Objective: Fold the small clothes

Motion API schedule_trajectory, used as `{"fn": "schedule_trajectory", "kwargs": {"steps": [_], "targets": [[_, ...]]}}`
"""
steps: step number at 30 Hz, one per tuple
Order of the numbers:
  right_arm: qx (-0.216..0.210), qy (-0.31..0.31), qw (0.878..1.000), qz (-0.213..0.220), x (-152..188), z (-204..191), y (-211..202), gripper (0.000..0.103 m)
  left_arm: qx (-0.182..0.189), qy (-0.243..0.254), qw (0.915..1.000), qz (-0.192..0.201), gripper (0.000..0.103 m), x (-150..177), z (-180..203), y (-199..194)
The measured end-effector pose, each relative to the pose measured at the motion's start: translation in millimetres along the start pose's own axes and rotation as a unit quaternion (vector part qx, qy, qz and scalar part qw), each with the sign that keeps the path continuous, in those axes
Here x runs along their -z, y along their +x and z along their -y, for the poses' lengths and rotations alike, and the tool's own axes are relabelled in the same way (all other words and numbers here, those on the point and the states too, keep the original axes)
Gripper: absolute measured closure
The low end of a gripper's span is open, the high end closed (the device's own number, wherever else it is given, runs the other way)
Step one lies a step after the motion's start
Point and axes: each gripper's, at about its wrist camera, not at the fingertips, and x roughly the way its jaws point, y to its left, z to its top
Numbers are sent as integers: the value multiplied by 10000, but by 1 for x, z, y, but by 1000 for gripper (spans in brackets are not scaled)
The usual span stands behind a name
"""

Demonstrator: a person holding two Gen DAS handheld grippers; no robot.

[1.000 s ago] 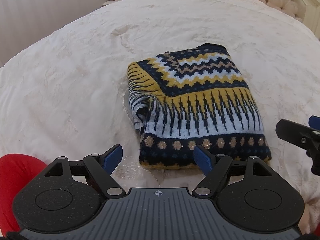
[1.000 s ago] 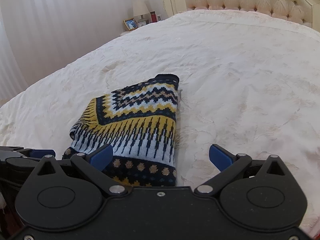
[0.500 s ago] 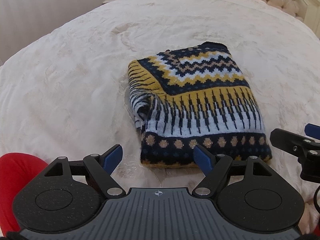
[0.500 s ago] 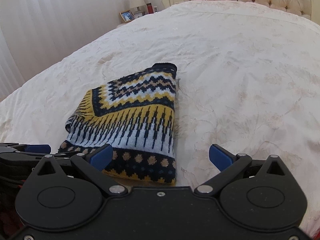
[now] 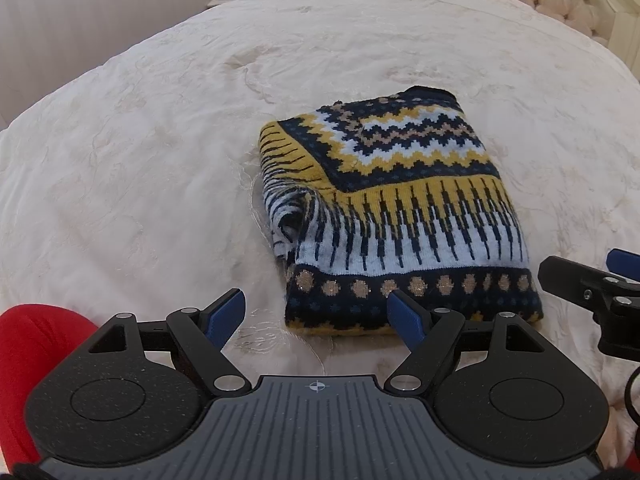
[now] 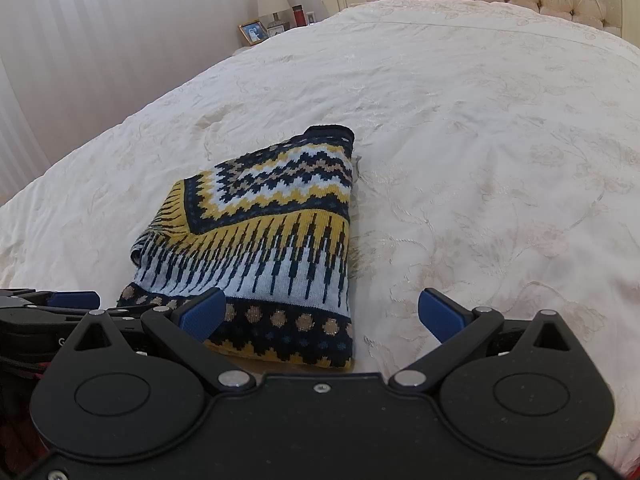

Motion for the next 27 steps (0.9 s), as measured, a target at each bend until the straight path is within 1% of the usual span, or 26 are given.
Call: {"fn": "schedule_trajectory", "kwargs": {"steps": [22,27], "targets": [[-13,35,10000,-12,-1,0,0,1,-56,-83,9999,17,26,-4,-12,-14],[-18,1,10000,14,-3,-3,-1,1,-17,-89,10000,-29,26,-4,-14,-15]]}}
